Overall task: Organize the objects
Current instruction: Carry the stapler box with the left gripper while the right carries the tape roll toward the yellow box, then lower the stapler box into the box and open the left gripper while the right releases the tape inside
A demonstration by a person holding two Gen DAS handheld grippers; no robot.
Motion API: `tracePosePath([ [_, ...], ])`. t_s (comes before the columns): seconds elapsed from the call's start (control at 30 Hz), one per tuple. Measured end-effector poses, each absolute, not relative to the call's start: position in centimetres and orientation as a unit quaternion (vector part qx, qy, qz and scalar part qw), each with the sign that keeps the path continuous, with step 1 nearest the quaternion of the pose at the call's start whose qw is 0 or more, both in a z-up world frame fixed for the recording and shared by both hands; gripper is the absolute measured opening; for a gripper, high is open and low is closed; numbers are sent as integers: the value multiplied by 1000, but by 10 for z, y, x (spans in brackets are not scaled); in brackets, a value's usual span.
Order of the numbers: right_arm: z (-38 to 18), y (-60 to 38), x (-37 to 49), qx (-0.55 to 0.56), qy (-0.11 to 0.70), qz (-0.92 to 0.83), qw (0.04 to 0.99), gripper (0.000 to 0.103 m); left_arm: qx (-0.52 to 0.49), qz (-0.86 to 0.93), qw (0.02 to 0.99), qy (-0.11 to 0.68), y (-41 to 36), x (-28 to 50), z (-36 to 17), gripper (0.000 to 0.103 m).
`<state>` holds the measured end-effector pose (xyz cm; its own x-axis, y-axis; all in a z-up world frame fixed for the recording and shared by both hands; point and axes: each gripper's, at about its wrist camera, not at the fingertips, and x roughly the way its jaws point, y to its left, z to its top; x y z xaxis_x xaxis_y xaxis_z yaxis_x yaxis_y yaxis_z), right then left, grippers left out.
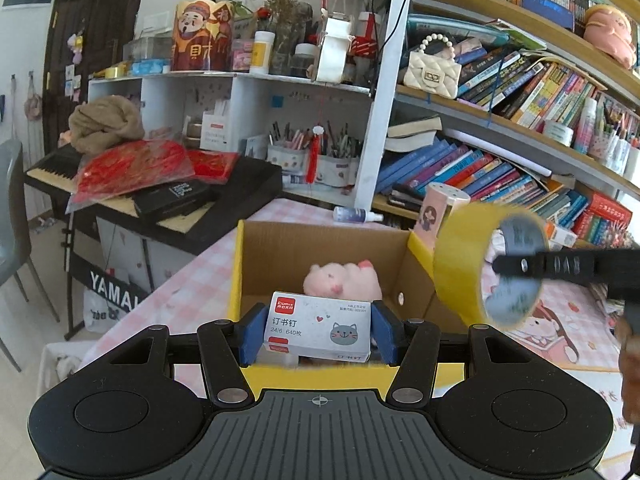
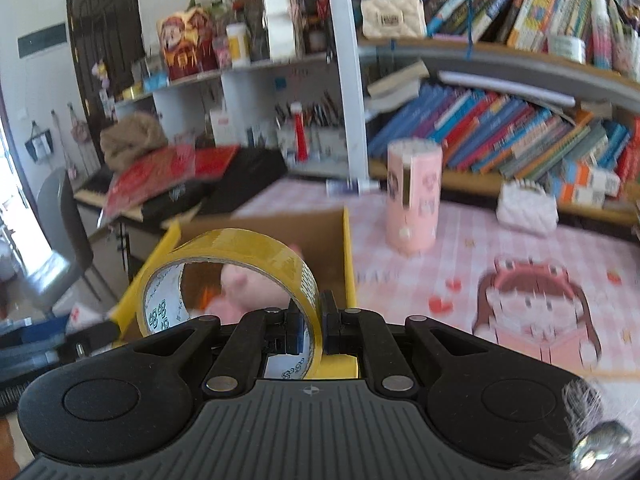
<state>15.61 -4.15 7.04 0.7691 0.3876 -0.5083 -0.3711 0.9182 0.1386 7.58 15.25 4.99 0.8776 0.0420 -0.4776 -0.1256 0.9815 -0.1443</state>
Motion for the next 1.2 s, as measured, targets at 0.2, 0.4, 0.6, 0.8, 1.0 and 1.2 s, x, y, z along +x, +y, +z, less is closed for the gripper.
tracePosePath([
  [0.2,78,-23,197,-2,253,224,941,8,-74,47,962,257,147,107,42,54],
  [0.4,69,2,226,-27,257,255,932,8,-65,51,956,281,141,131,28,54],
  [0.6,53,32,250,-64,283,293,911,8,-60,57,949,304,136,149,15,54],
  [0.8,35,62,271,-113,319,328,882,8,-54,64,943,322,137,162,4,54],
  [1.0,20,88,283,-169,338,351,857,8,-45,71,936,341,137,172,-4,54],
  [1.2,12,105,295,-197,350,364,840,8,-42,70,931,357,137,178,-11,54],
])
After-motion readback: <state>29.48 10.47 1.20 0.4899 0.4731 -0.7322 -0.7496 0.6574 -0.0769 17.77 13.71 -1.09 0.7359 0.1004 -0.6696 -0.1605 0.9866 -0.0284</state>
